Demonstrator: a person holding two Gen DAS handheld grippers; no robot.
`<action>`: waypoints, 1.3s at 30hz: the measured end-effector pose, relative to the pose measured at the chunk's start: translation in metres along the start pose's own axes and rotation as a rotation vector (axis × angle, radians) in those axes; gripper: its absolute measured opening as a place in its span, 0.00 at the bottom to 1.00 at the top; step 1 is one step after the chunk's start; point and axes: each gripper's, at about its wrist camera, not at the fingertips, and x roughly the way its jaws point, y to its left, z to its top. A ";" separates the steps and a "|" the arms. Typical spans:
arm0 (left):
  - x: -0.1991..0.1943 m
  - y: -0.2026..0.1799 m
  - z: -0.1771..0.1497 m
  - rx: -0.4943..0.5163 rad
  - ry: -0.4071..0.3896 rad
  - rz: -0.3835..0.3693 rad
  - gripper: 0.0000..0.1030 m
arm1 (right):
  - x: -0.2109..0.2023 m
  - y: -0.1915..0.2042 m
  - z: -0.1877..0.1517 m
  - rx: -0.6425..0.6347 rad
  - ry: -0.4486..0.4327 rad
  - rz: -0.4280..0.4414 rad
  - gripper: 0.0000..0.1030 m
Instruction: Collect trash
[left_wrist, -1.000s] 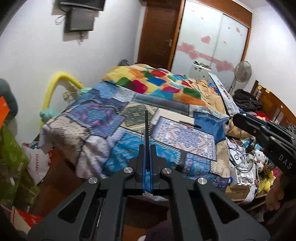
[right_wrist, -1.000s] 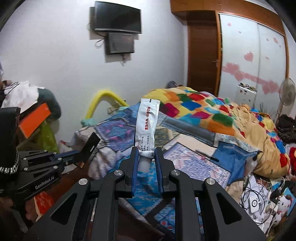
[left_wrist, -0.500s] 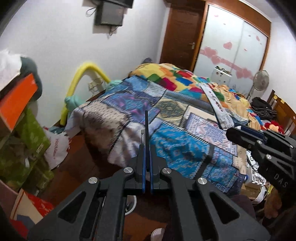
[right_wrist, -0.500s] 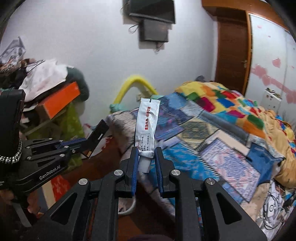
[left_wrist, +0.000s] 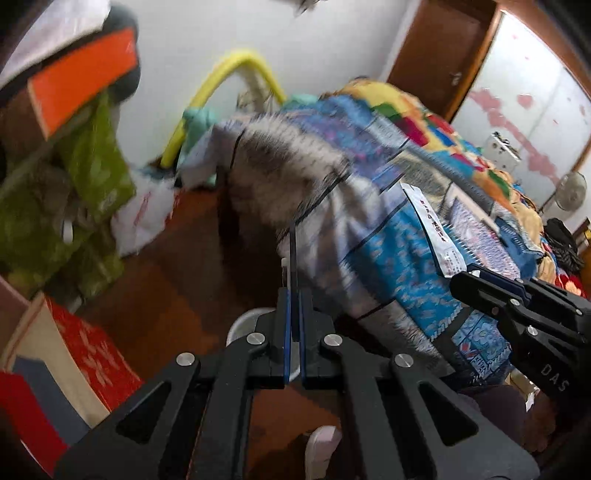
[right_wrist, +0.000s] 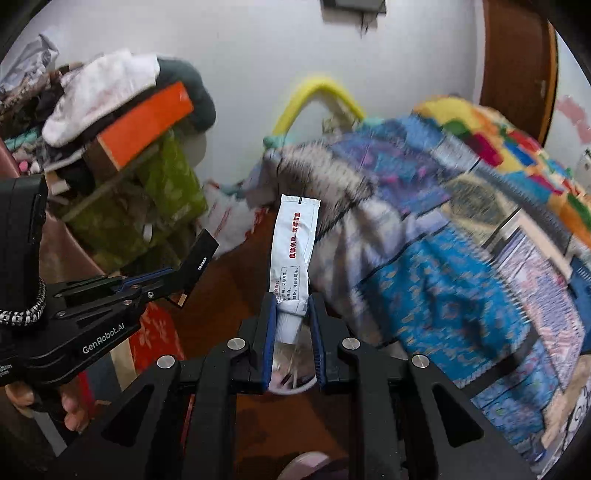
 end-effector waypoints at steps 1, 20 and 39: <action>0.006 0.004 -0.003 -0.016 0.016 0.004 0.02 | 0.007 0.001 -0.001 0.001 0.019 0.004 0.16; 0.111 0.032 -0.032 -0.101 0.287 0.009 0.02 | 0.121 0.000 -0.025 0.022 0.327 0.117 0.16; 0.069 0.019 -0.013 -0.066 0.196 0.045 0.25 | 0.098 -0.027 -0.018 0.082 0.296 0.090 0.25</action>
